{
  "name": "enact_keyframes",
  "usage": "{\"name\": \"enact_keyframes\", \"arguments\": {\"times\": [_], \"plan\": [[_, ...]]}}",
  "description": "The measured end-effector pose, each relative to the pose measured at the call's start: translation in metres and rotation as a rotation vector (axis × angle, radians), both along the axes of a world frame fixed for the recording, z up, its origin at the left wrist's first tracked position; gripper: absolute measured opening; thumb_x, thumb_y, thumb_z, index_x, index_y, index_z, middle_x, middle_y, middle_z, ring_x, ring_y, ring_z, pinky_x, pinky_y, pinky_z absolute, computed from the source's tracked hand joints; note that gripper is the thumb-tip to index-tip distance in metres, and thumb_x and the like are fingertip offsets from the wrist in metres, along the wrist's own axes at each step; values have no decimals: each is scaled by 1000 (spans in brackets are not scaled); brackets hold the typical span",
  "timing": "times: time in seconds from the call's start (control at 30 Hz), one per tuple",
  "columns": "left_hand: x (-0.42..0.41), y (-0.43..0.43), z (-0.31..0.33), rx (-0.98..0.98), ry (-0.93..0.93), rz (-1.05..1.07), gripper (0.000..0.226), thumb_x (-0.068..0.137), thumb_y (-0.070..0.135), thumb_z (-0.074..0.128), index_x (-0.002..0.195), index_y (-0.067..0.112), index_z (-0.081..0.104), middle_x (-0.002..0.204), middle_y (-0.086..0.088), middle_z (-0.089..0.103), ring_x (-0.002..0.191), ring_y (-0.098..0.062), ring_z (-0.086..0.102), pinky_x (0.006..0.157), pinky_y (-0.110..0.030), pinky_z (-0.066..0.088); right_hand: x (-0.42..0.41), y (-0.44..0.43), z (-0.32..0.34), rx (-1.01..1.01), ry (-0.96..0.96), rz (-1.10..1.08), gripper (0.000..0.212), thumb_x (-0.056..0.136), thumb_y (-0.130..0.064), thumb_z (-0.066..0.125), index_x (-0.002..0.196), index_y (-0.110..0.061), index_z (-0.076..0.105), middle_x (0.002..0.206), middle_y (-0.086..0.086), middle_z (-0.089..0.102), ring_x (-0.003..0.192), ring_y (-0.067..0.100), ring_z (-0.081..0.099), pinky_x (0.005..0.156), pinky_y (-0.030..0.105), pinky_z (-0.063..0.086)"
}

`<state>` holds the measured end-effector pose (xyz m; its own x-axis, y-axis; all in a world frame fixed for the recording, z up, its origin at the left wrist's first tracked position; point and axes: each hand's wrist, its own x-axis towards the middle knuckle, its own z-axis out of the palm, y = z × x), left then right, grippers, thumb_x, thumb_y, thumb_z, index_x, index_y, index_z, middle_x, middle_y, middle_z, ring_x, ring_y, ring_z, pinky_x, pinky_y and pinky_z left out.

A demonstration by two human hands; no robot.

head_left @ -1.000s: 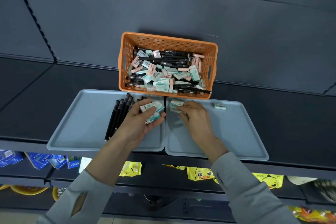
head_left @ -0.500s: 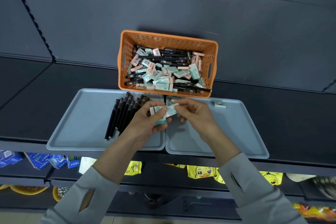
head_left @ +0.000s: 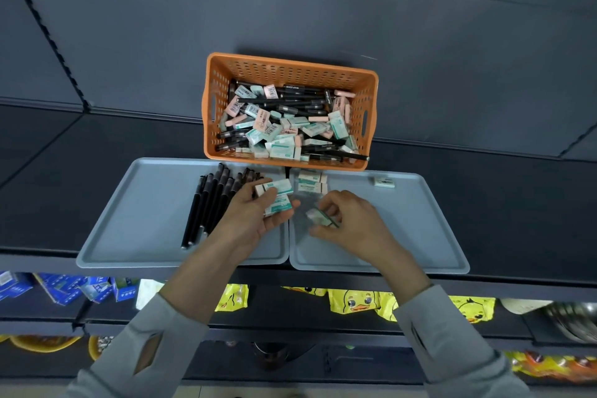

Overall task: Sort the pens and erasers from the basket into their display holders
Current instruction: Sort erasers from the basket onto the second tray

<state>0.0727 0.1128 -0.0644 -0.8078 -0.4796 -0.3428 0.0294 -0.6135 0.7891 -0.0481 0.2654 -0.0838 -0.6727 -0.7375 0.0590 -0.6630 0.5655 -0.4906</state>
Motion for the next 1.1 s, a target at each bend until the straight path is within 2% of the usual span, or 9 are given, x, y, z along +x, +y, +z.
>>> {"name": "enact_keyframes", "arguments": {"times": [0.2,0.3,0.4,0.47,0.57,0.7,0.83,0.93,1.1], "plan": [[0,1,4,79,5,-13,23,98,-7,39,117,-4,51,107,-29,63,82,-37,70,65,-35,62,-6,-11,-1,-45,157,134,26,79,-6,73,103,-16,73,101,1,64,96,21,56,76,23,34],[1,2,1,-20,11,-84,25,100,-3,40,122,-6,51,116,-28,63,94,-35,70,70,-31,61,-13,-18,-14,-85,267,85,29,78,4,68,102,-12,74,102,8,66,98,31,57,79,27,38],[2,2,-2,-110,0,-119,25,100,2,45,125,-1,50,117,-23,64,96,-31,70,67,-26,59,-14,-18,-19,-173,331,46,26,83,1,64,102,-14,74,98,5,66,92,27,59,74,28,43],[2,3,-4,-155,-22,-117,27,99,3,48,127,2,49,116,-20,65,94,-29,70,64,-24,57,-6,-21,-11,-320,127,-5,20,93,-10,61,107,-17,72,98,0,69,87,17,62,71,24,46],[0,5,-6,-227,-53,-126,31,98,4,51,128,3,47,114,-18,64,92,-27,70,62,-24,56,0,-27,6,-516,-479,-45,19,99,-10,54,106,-13,71,87,0,70,72,9,62,61,21,50],[-2,6,-6,-284,-69,-156,28,98,4,53,125,6,49,112,-19,65,87,-24,71,63,-25,57,-4,-18,19,-553,-772,5,18,99,-10,54,106,-11,70,90,8,69,74,9,62,59,21,50],[-5,8,-8,-290,-47,-145,30,96,4,56,125,5,50,114,-20,65,86,-22,71,65,-25,57,-8,-14,14,-510,-685,1,17,90,-3,66,99,-17,70,88,2,68,70,6,59,58,20,48],[-6,4,-9,-231,-27,-63,34,95,-2,54,127,7,49,118,-16,64,97,-26,68,74,-26,59,-19,-5,8,-510,-459,-144,21,92,-4,62,95,-23,71,89,0,68,74,9,59,68,22,48],[-5,-6,-8,-137,21,-11,36,96,-13,42,127,5,46,119,-16,59,111,-28,62,86,-30,57,-30,14,17,-227,-297,-9,27,96,-8,54,96,-30,69,103,-4,65,89,6,57,77,13,44]]}}
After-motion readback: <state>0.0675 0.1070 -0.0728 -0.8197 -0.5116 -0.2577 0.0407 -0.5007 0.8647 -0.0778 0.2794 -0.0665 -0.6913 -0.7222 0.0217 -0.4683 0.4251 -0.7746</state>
